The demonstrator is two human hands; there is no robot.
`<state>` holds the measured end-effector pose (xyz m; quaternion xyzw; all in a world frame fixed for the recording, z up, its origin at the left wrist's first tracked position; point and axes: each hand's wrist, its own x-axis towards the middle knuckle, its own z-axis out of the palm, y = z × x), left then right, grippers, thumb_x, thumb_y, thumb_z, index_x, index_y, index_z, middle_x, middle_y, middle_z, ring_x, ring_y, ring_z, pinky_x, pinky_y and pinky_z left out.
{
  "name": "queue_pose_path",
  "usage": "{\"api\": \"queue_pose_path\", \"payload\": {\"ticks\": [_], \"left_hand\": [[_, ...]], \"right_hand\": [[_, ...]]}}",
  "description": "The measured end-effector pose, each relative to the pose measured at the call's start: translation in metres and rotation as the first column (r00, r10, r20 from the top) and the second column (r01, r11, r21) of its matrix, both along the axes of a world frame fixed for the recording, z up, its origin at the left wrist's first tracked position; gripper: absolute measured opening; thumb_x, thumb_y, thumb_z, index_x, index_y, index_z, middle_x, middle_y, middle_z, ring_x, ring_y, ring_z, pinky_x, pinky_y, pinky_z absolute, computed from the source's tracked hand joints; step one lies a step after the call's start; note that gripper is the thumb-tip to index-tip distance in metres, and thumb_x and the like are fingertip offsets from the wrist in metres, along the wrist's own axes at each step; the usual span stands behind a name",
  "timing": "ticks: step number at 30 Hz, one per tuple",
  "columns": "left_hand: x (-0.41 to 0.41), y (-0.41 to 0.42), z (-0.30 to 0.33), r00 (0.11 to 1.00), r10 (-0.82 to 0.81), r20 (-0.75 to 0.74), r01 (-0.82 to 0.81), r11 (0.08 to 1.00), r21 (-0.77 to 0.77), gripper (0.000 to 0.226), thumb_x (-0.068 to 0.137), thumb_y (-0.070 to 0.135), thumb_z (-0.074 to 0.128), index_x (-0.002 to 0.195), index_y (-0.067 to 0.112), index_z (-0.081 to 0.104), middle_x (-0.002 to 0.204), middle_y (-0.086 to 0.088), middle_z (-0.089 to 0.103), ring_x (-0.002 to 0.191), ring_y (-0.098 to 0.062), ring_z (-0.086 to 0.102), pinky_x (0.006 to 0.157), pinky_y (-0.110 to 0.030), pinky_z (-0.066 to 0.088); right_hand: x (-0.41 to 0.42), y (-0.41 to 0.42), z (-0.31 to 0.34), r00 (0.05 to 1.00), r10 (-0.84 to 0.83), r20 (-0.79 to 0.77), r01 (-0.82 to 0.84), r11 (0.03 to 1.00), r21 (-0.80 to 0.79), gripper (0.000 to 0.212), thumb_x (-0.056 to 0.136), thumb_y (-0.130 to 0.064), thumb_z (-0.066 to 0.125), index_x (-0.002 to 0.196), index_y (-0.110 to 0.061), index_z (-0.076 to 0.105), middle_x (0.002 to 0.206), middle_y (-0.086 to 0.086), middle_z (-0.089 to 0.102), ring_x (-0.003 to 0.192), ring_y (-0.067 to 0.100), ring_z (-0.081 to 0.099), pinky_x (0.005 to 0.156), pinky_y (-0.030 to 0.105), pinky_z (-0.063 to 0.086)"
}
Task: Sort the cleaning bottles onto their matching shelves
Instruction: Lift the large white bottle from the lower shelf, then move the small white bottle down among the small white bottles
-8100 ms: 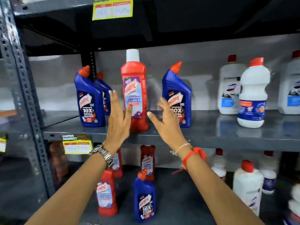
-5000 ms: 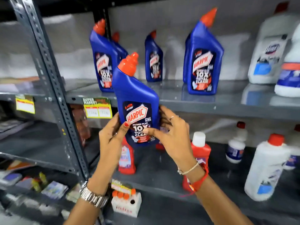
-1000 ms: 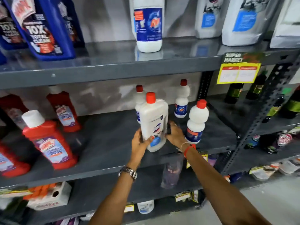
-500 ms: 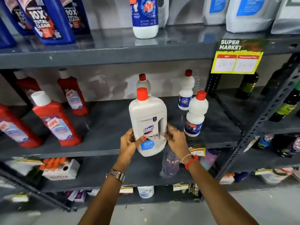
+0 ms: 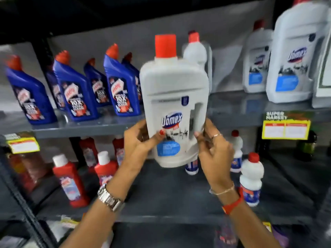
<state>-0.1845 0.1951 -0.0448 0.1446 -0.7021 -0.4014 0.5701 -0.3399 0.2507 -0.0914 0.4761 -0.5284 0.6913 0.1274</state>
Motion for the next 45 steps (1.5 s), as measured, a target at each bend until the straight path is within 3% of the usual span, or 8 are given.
{"api": "queue_pose_path", "payload": {"ticks": [5,13,18,23,29,34,40,45], "left_hand": [[0.002,-0.028,0.077,0.999,0.021,-0.039,-0.021,1.0,-0.015,0.024,0.076,0.003,0.061,0.098,0.011,0.063,0.066,0.02,0.073,0.068,0.002,0.066,0.057,-0.011,0.049],[-0.009,-0.092,0.104,0.996,0.077,0.044,-0.086,0.958,0.272,0.031,0.078,0.011,0.061,0.109,0.01,0.063,0.096,-0.002,0.07,0.091,-0.019,0.065,0.073,-0.032,0.053],[-0.019,-0.115,0.094,0.997,0.074,0.026,-0.079,0.962,0.26,0.03,0.08,0.015,0.061,0.11,0.008,0.061,0.097,-0.005,0.068,0.067,-0.003,0.067,0.049,-0.014,0.051],[-0.026,-0.122,0.086,0.992,0.119,-0.033,-0.113,0.984,0.139,0.031,0.083,0.015,0.058,0.114,0.008,0.058,0.109,-0.01,0.065,0.091,-0.015,0.065,0.066,-0.019,0.052],[-0.03,-0.11,0.082,0.915,0.402,0.022,-0.4,0.915,-0.058,0.03,0.084,0.018,0.058,0.113,0.013,0.054,0.109,0.0,0.063,0.102,-0.018,0.06,0.08,-0.027,0.051],[-0.058,-0.067,0.076,0.872,0.431,-0.232,-0.49,0.77,-0.41,0.047,0.087,0.018,0.054,0.131,0.009,0.042,0.136,0.001,0.045,0.127,-0.006,0.041,0.105,-0.014,0.034],[-0.13,-0.063,0.094,0.99,0.117,0.077,-0.115,0.993,-0.026,0.05,0.083,0.016,0.06,0.128,0.004,0.042,0.129,-0.006,0.051,0.114,-0.01,0.047,0.084,-0.009,0.045],[-0.161,-0.082,0.104,0.996,0.057,0.063,-0.068,0.978,0.198,0.035,0.075,0.015,0.068,0.104,-0.003,0.058,0.107,-0.021,0.066,0.092,-0.033,0.065,0.082,-0.042,0.055]], "right_hand": [[0.01,-0.032,0.086,0.993,-0.104,-0.059,0.102,0.994,-0.037,0.037,0.086,-0.022,0.058,0.123,-0.021,0.055,0.092,0.021,0.073,0.088,0.039,0.067,0.078,0.045,0.053],[-0.001,-0.103,0.12,0.989,-0.075,-0.124,0.099,0.976,0.193,0.02,0.085,-0.016,0.054,0.104,-0.014,0.059,0.095,0.02,0.071,0.093,0.041,0.063,0.075,0.044,0.052],[-0.005,-0.122,0.109,0.998,-0.046,-0.051,0.056,0.974,0.217,0.018,0.084,-0.014,0.056,0.102,-0.014,0.06,0.096,0.017,0.072,0.096,0.036,0.064,0.078,0.039,0.048],[-0.01,-0.121,0.111,0.998,0.066,-0.014,-0.062,0.977,0.204,0.025,0.083,-0.012,0.061,0.107,-0.009,0.059,0.102,0.018,0.071,0.096,0.031,0.065,0.088,0.041,0.051],[-0.042,-0.094,0.107,0.977,0.158,0.143,-0.167,0.984,0.056,0.03,0.078,-0.003,0.065,0.108,-0.008,0.062,0.105,0.01,0.069,0.082,0.013,0.063,0.073,0.004,0.046],[-0.1,-0.071,0.122,0.913,0.208,0.351,-0.272,0.951,0.145,0.048,0.068,0.008,0.07,0.112,-0.001,0.054,0.114,0.018,0.062,0.087,0.017,0.057,0.082,0.023,0.05],[-0.122,-0.083,0.122,0.887,0.318,0.335,-0.453,0.74,0.496,0.063,0.065,0.009,0.073,0.122,0.007,0.044,0.126,0.026,0.056,0.101,0.022,0.055,0.077,0.02,0.05],[-0.118,-0.098,0.122,0.886,0.345,0.31,-0.462,0.714,0.527,0.064,0.061,0.003,0.079,0.117,0.001,0.049,0.123,0.02,0.059,0.107,0.026,0.058,0.099,0.039,0.047]]}}
